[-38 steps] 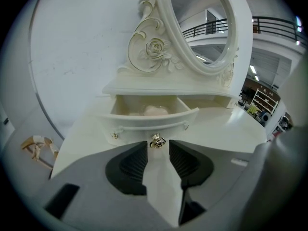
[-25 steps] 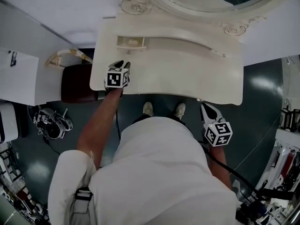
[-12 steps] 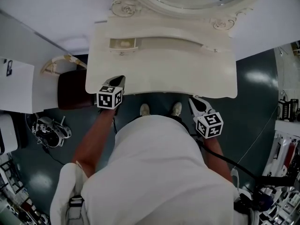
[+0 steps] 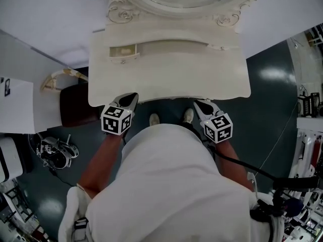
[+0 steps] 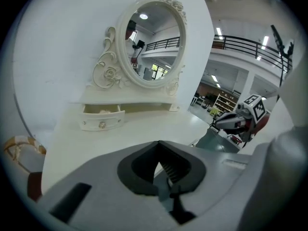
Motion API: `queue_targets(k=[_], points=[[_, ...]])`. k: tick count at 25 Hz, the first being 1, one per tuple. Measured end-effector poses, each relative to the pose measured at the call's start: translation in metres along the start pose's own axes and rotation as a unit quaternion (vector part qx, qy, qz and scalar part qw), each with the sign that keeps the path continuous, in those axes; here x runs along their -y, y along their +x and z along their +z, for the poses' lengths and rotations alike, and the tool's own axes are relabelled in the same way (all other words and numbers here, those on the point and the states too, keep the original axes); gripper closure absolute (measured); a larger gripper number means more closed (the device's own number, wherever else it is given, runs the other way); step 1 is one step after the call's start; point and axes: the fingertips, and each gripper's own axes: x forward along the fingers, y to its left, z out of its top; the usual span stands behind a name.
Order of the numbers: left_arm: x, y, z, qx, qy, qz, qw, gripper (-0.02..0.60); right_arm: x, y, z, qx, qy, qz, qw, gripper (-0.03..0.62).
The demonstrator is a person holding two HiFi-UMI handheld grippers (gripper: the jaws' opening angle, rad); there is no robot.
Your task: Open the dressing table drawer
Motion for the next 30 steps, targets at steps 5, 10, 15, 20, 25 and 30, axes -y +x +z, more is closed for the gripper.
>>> queue_targets(k=[5,10,15,20,25,30], points=[[0.029,0.000,0.002,-0.005,0.023,-0.044,0.9988,0.578,-0.005,0.002,-0.001,-0.001,-0.005,0.000,1.000,0.594],[0.047,0.001,-0.004,-0.008,0.030,-0.074,0.9968,0.578,-0.011,0.006,-0.001,-0.003,-0.016,0.002,1.000,0.594],[0.055,-0.001,-0.005,-0.008,0.032,-0.085,0.9959,0.578,-0.016,0.008,0.004,-0.001,-0.025,0.005,1.000,0.594],[0.059,-0.004,-0.009,-0.010,0.035,-0.086,0.9956,0.578,-0.018,0.010,0.003,0.001,-0.032,0.011,0.999,0.594],[0.060,0.001,-0.007,-0.013,0.038,-0.092,0.9950,0.578,-0.017,0.017,0.004,0.000,-0.034,0.017,0.999,0.594],[0.067,0.005,-0.004,-0.011,0.047,-0.105,0.9933,0.578,-0.014,0.017,0.003,-0.001,-0.035,0.015,0.999,0.594]])
